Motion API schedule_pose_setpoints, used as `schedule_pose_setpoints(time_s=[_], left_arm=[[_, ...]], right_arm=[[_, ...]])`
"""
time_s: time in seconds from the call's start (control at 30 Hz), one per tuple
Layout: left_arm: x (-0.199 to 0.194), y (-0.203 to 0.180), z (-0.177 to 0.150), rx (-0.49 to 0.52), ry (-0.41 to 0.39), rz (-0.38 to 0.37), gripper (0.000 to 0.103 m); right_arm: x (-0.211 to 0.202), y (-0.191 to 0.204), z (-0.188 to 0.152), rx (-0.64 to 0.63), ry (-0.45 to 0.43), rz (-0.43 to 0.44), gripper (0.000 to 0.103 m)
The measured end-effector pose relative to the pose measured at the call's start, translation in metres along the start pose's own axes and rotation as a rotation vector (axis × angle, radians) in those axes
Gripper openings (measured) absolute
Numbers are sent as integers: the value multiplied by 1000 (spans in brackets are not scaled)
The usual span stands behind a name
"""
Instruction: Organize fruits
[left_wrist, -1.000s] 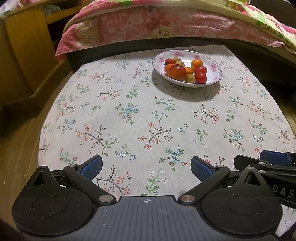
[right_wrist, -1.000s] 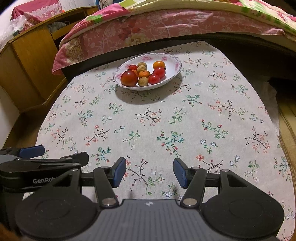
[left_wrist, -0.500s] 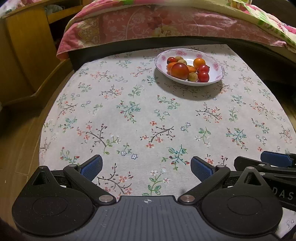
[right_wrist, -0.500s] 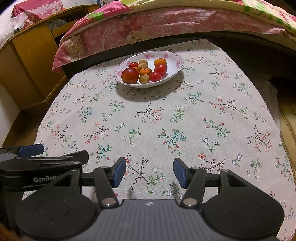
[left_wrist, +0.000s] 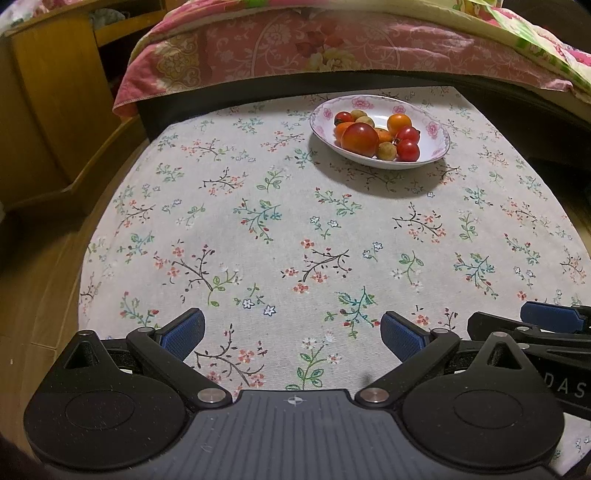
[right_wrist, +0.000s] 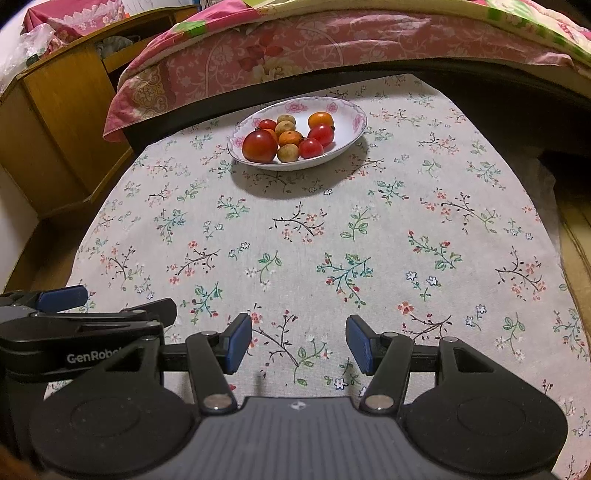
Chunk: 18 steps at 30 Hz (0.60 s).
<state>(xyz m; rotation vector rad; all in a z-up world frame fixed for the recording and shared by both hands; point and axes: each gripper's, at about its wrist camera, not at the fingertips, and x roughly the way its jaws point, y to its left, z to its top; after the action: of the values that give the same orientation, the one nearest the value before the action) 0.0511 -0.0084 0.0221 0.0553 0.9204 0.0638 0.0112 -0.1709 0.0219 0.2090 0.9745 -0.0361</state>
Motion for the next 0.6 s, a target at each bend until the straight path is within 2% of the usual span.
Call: schedule_pose_setpoints(time_s=[0.6], left_arm=[[1, -1, -2, 4, -4, 15, 102]], right_arm=[[3, 1, -1, 0, 6, -2, 54]])
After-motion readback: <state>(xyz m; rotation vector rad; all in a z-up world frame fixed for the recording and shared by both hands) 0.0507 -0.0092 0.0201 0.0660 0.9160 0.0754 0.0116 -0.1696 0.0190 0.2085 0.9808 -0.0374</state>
